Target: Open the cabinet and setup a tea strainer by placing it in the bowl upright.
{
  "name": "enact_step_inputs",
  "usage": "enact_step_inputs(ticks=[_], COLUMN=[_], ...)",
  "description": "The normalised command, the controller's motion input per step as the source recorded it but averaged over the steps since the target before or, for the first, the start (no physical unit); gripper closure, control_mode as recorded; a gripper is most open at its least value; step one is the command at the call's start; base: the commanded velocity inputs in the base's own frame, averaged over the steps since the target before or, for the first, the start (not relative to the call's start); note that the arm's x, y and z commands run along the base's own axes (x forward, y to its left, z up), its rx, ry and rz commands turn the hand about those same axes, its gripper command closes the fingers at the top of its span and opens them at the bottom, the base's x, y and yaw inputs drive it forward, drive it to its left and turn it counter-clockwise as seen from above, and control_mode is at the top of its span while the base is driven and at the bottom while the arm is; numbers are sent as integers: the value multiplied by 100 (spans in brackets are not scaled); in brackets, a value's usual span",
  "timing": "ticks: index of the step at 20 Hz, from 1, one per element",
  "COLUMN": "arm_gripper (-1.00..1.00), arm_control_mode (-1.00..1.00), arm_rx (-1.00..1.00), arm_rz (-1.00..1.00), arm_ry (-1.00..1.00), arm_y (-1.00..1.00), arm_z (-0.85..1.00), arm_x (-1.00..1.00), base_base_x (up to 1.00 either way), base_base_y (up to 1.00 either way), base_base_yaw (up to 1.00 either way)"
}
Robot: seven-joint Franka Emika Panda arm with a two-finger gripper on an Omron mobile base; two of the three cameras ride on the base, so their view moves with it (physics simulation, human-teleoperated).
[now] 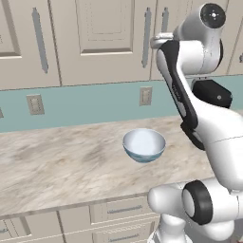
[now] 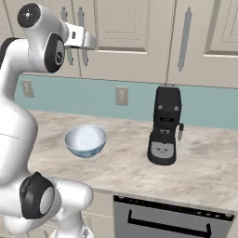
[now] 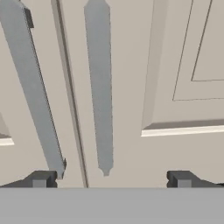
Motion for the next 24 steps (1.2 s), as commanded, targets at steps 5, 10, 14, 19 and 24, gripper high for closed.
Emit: enact_step_inputs(ticks=[5, 10, 14, 19, 24], arm_gripper=[-100, -100, -100, -100, -100], arm_control_mode=[-100, -100, -100, -100, -100], arm_rx=[0, 0, 0, 0, 0], arm_rz=[0, 0, 0, 0, 0], arm_ry=[0, 0, 0, 0, 0], arm_y=[0, 0, -1, 0, -1], arm_z=[-5, -9, -7, -7, -8], arm_x=[30, 28, 23, 27, 32], base_base_x=[0, 0, 0, 0, 0], base_base_y=[0, 0, 0, 0, 0], base_base_yaw=[0, 0, 0, 0, 0])
